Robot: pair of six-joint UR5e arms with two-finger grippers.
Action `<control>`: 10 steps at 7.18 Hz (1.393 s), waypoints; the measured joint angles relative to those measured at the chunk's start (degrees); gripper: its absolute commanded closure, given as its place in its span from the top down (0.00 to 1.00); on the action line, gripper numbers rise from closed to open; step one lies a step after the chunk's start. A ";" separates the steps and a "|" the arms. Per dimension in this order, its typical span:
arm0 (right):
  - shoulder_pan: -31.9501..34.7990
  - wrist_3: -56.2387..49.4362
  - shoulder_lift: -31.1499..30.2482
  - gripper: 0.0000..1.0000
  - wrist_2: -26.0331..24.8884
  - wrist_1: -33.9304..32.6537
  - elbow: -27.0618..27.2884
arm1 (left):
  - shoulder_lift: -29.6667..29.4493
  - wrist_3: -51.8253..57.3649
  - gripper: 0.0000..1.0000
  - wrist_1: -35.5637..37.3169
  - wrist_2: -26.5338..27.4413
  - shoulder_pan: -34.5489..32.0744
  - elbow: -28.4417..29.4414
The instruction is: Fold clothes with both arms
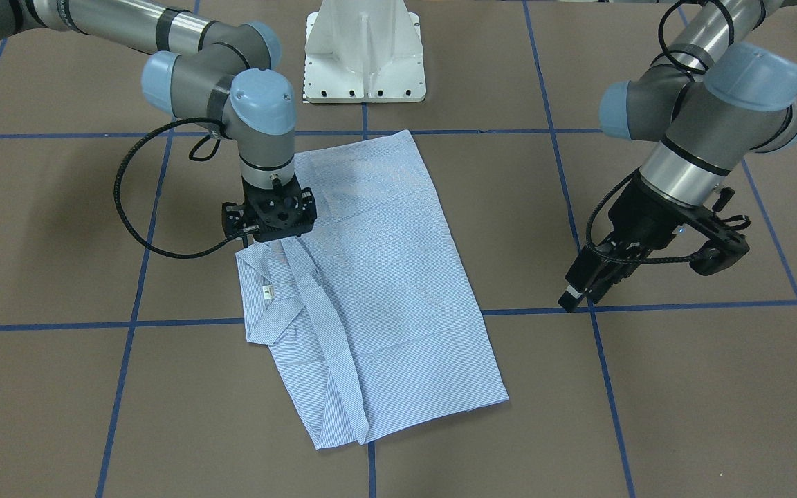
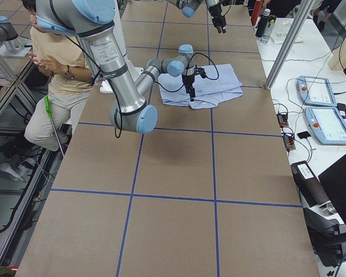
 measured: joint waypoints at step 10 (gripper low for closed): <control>11.84 -8.33 -2.69 1.00 6.18 7.39 -5.24 | 0.67 0.00 0.68 2.51 -1.21 -0.49 -2.51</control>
